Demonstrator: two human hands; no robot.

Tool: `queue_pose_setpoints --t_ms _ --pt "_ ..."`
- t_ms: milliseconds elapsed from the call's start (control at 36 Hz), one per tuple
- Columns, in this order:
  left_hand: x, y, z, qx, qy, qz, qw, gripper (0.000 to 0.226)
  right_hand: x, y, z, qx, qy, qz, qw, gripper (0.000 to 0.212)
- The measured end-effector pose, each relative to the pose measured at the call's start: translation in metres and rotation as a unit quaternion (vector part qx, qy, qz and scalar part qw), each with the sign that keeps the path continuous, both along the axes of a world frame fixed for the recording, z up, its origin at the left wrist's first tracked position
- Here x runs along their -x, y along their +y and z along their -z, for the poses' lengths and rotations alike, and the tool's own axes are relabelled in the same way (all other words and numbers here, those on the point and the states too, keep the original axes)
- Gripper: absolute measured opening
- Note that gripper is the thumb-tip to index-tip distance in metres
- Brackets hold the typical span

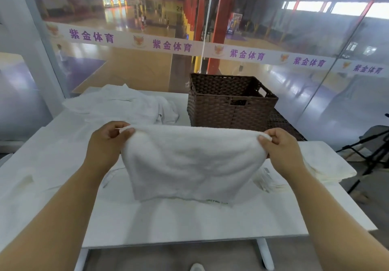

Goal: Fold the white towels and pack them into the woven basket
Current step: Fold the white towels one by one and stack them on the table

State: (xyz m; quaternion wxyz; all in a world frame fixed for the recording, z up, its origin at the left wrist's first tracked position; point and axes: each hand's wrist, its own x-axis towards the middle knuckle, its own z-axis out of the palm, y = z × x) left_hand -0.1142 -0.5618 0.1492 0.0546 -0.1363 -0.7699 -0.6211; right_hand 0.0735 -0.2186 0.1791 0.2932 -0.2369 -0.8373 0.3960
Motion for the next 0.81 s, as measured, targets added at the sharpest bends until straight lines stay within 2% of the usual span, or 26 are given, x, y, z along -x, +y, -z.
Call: queue_pose_setpoints --t_ms 111,278,444,556,694,806 --pt "0.002 0.010 -0.002 0.036 -0.002 -0.024 0.999 0.012 0.001 0.009 0.005 0.004 -0.005 0.010 1.000 0.012" --pt "0.017 0.032 0.010 0.079 -0.043 -0.024 0.996 0.004 0.019 0.030 0.022 0.006 -0.046 0.032 0.998 0.014" --pt "0.033 0.053 0.058 0.147 -0.096 0.010 0.984 0.005 0.043 0.055 0.073 0.007 -0.153 0.026 0.988 0.016" --pt "0.044 0.067 0.094 0.179 -0.142 0.013 0.974 0.005 0.060 0.068 0.108 0.071 -0.201 0.022 0.977 0.012" --pt "0.061 0.091 0.121 0.125 -0.233 -0.008 0.964 0.008 0.086 0.083 0.140 0.178 -0.207 0.036 0.961 0.011" --pt "0.082 0.109 0.132 0.140 -0.228 -0.031 0.963 0.013 0.112 0.103 0.155 0.199 -0.206 0.049 0.957 0.012"
